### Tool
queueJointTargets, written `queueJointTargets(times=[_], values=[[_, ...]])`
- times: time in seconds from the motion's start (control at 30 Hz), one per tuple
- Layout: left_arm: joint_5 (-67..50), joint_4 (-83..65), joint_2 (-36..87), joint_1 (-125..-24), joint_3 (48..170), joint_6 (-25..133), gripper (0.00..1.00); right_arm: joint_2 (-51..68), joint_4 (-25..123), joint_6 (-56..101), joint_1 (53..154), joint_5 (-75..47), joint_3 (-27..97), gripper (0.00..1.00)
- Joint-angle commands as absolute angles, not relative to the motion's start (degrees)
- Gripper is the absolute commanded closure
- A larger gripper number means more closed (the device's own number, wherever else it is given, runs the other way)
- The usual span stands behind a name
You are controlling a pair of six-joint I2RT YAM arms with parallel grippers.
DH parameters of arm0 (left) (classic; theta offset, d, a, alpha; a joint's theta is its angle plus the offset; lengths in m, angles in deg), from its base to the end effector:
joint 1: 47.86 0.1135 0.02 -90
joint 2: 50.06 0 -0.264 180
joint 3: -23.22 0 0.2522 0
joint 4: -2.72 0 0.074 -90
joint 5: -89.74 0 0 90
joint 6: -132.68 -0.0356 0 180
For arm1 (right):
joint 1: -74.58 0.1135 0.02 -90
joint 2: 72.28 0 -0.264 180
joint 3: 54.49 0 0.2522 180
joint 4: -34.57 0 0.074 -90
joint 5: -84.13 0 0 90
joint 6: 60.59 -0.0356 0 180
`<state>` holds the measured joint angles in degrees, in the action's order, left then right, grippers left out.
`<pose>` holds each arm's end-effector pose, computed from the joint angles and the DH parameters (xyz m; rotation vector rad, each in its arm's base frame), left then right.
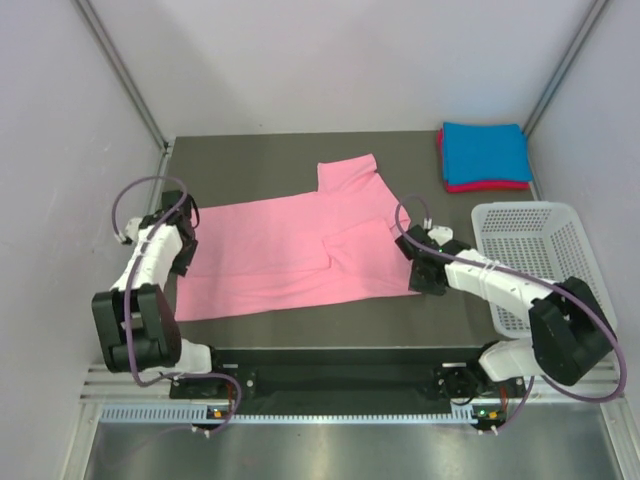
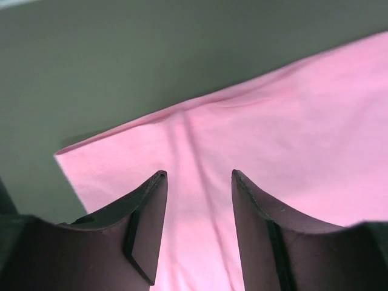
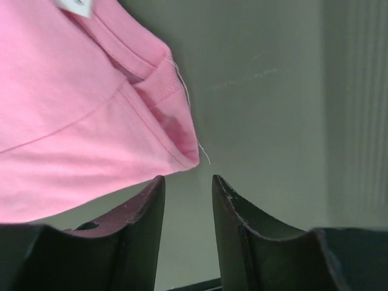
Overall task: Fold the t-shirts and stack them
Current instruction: Fold the tshirt
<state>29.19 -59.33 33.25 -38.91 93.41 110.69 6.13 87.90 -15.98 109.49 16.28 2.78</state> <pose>0.2558 0.0580 0.2170 -1.7099 2.0064 0.4335 0.1970 0.1211 0.1781 0.3164 2.6658 -0.1656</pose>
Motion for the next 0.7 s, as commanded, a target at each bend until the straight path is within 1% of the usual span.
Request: queueJointTargets(times=[0.0,0.03,0.07,0.17,0.2,0.23,0.27,0.3,0.33,0.4,0.5,0.53,0.57,0.67], values=[[29.6,-57.0,25.5,-38.5,97.1,104.5,0.48,2.4,90.6,-12.3,110.0,19.1,9.6,0.62],[28.9,-53.5,24.8,-38.5,97.0,103.3,0.47,2.3,90.1,-10.6,109.6,18.7,12.7,0.59],[28.0,-51.9,24.3,-38.4,97.3,101.2,0.44,2.4,89.1,-8.9,109.3,18.0,14.1,0.59],[22.8,-47.3,24.3,-38.1,99.6,96.6,0.42,4.3,82.7,-1.0,107.0,13.3,20.3,0.57],[20.7,-46.5,25.5,-37.8,101.2,96.0,0.41,4.9,78.7,2.1,106.1,11.2,23.0,0.55],[17.6,-45.3,26.4,-36.7,102.1,95.2,0.41,5.8,75.4,3.8,105.4,9.8,24.0,0.5],[12.4,-43.4,27.4,-36.2,102.9,93.2,0.41,6.4,72.7,5.6,104.9,8.1,24.9,0.48],[10.3,-42.2,29.5,-35.9,104.4,92.3,0.43,7.3,70.2,7.9,103.5,5.3,27.3,0.47],[8.9,-41.5,30.6,-35.4,105.1,91.6,0.43,9.6,66.2,8.7,102.6,3.9,28.9,0.46],[5.6,-38.9,33.3,-34.7,106.6,89.7,0.43,13.0,63.7,10.7,100.5,-1.1,34.4,0.44],[2.9,-35.2,36.8,-33.6,107.5,87.2,0.42,22.3,61.9,12.0,97.8,-8.0,41.2,0.36],[2.6,-34.7,37.7,-32.9,107.8,86.8,0.42,27.8,62.0,12.1,97.3,-9.3,46.5,0.33],[2.3,-34.0,38.7,-32.5,108.1,85.1,0.44,30.5,62.8,12.4,96.9,-10.3,49.2,0.33],[4.6,-32.6,42.4,-31.7,110.2,82.0,0.46,40.1,63.4,13.3,95.8,-13.9,58.6,0.32]])
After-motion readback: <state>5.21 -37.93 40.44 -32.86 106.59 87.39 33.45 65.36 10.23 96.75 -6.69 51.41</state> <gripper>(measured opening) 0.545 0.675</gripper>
